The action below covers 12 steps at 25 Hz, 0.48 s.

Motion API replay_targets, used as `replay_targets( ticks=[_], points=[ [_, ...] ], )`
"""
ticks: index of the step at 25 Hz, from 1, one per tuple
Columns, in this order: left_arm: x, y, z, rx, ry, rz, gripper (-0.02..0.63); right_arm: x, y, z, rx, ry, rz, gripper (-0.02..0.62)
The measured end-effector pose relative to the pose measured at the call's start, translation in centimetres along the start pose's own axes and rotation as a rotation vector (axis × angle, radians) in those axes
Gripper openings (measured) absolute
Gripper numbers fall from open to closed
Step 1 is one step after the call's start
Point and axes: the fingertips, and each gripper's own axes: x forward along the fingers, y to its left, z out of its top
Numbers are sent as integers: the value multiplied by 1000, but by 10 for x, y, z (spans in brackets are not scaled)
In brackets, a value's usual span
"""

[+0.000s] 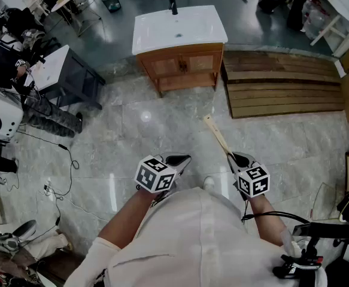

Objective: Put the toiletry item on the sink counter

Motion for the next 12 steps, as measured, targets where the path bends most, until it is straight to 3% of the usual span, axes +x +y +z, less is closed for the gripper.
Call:
replay_targets(
  ticks=[8,12],
  points=[
    [-86,59,-31,-25,-65,43,6,52,75,25,-27,-6,-15,9],
    [-118,85,-45,-18,-74,46,6,73,96,30,15,-10,-43,9]
  ],
)
